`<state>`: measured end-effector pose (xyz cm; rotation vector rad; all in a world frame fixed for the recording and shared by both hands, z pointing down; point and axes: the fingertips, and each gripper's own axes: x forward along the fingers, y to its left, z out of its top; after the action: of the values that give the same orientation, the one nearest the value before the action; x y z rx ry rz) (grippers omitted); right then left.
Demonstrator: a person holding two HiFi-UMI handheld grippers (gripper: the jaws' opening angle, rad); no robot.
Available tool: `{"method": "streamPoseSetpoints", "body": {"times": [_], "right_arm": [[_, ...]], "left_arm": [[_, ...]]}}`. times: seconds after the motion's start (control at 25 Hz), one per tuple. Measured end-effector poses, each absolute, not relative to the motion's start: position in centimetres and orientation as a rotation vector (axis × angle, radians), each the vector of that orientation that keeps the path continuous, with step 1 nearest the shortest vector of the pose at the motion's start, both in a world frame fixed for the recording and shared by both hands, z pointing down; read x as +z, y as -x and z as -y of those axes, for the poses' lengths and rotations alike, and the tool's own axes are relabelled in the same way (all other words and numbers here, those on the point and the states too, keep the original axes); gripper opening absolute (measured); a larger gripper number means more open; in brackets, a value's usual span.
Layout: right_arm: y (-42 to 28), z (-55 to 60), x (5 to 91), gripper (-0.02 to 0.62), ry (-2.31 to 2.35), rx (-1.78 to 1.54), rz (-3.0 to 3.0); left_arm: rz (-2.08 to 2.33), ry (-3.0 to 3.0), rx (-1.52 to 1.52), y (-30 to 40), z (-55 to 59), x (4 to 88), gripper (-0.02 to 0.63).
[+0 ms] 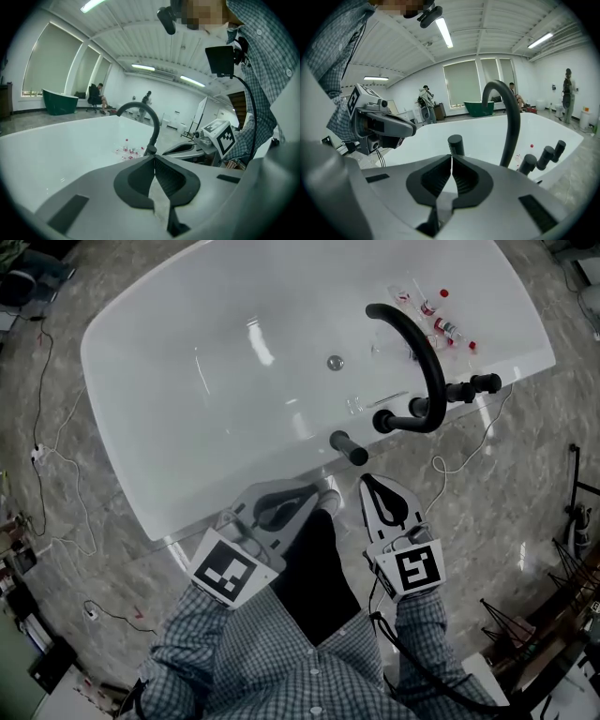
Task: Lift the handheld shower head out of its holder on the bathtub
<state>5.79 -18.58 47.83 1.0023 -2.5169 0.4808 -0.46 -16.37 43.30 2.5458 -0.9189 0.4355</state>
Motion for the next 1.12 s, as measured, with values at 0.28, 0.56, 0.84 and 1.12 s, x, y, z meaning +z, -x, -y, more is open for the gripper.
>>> {"method": "streamPoseSetpoints", "body": {"times": [0.28,0.56,0.84,1.12], "right_arm": [[-6.1,19.7,52.2,0.02,-1.037,0.528,2.474],[-6.8,19.5,56.7,0.02,-0.993,0.527,2.42],[-6.1,20.4,59.4,0.02,-0.958,0.473,2.468],[-6.3,22.2,61.4,0.02,-0.947,0.429,2.465]], "left_arm": [[0.881,-2.545,0.542,0.8,17.0,48.2,0.009],[0.817,-2.557,0.588,0.0,17.8,52.3,0.009],[0.819,-2.532,0.593,-0.5,18.9,56.1,0.011],[0.839,-2.571,0.676,-1.0,20.2,58.3,0.011]]}}
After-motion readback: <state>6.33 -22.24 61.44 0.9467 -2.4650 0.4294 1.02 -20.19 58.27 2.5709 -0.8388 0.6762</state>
